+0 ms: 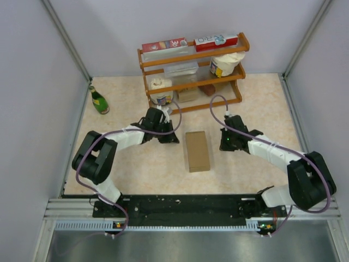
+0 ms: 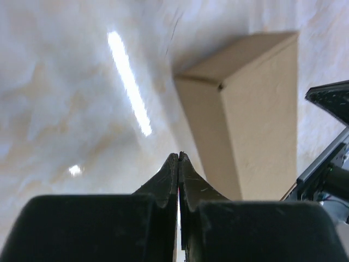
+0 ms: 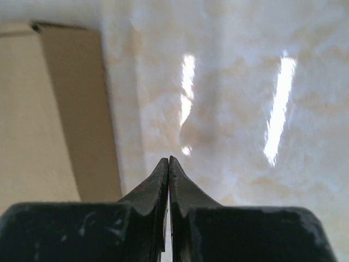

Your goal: Fold the paper box

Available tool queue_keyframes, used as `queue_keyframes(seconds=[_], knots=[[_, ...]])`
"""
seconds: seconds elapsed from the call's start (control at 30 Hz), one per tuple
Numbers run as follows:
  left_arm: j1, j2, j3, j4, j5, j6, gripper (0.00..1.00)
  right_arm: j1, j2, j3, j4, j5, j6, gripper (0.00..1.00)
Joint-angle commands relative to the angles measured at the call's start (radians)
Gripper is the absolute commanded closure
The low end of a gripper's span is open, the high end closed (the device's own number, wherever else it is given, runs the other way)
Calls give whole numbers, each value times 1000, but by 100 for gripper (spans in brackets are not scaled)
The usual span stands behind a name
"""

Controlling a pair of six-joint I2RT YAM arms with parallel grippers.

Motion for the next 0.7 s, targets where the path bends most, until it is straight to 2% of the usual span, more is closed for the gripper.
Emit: queue_keyframes(seconds=[0.0, 0.33, 0.67], knots=[[0, 55, 117, 0, -27, 35, 100, -28, 117, 148, 56, -70, -141, 100], [-2, 185, 237, -47, -53, 33, 100, -115, 369, 278, 139, -240, -195, 100], [-10, 242, 242, -20, -28, 13, 100, -115, 432, 297, 183, -354, -167, 100]])
